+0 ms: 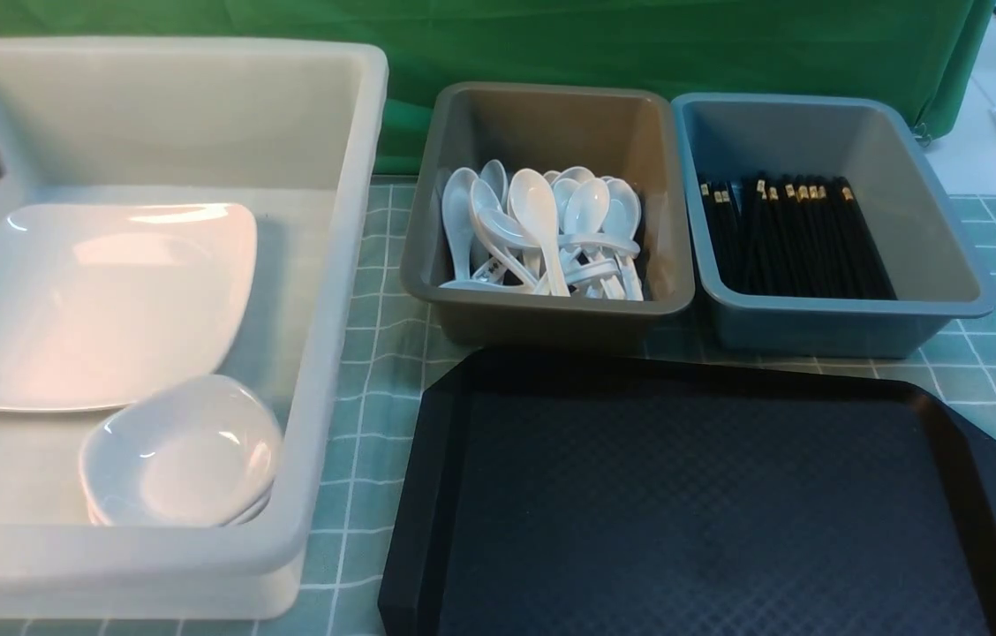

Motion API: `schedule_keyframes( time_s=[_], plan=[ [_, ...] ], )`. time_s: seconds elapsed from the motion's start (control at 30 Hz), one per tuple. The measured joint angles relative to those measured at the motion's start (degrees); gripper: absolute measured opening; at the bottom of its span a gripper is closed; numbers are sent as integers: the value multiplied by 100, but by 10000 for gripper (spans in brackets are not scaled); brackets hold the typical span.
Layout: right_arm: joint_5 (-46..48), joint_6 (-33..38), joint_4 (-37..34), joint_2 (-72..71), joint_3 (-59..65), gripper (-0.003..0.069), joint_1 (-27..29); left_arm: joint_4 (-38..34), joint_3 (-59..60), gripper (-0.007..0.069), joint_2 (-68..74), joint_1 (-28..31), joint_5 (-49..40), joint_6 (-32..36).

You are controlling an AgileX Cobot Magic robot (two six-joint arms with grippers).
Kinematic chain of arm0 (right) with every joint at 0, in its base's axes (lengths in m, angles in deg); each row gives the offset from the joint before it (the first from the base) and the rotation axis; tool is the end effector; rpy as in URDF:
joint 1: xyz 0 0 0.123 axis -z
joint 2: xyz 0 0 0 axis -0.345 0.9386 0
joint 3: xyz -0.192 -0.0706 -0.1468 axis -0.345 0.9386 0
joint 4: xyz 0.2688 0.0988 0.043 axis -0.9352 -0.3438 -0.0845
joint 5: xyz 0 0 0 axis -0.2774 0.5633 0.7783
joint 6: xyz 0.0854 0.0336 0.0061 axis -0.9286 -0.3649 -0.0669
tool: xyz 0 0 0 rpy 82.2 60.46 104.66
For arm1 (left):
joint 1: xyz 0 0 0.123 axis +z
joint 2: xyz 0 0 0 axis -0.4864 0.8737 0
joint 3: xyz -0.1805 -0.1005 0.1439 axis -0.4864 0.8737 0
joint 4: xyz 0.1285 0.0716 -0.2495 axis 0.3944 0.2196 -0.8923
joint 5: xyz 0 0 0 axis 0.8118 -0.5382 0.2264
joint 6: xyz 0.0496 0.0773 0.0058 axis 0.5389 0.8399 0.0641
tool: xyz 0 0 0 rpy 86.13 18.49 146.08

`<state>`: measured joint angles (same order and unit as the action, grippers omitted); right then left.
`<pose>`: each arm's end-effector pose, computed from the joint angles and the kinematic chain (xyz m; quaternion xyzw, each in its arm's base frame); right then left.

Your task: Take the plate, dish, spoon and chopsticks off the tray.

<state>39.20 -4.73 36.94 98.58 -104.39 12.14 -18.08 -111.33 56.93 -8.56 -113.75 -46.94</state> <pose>0.2406 0.0491 0.3745 -0.1477 0.8481 0.0785 0.5027 0.3497 0.0805 0.2970 -0.0584 0.8826 -0.1731 0.4332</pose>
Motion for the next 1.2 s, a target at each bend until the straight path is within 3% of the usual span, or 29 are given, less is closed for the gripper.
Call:
schedule_keyframes(
  time_s=[0.1,0.13,0.27,0.3,0.4,0.47,0.73,0.97,1.2],
  plan=[
    [-70,42,7,-173,-263,47,0,-4,-75,8,-577,-749,-164,12],
    [-112,42,12,-196,-281,44,0,7,-80,7,-621,-805,-172,12],
    [-778,47,24,-932,-146,27,0,488,-79,0,-1520,-1982,-356,-157],
    [-1278,47,24,-1404,117,26,0,791,-79,0,-1890,-2443,-506,-343],
    [-1821,47,24,-1955,572,26,0,1198,-56,0,-2400,-2970,-722,-599],
    [-3140,47,24,-2894,1670,26,0,1657,232,0,-3292,-3513,-694,-1196],
    [-5099,64,24,-4536,3628,51,0,2188,1816,0,-5522,-3708,450,-1799],
    [-5310,87,24,-4839,3875,223,0,2411,3605,0,-6961,-3708,977,-2249],
    [-5310,92,24,-4841,3882,251,0,2335,4428,9,-7114,-3708,1853,-2303]
  ],
)
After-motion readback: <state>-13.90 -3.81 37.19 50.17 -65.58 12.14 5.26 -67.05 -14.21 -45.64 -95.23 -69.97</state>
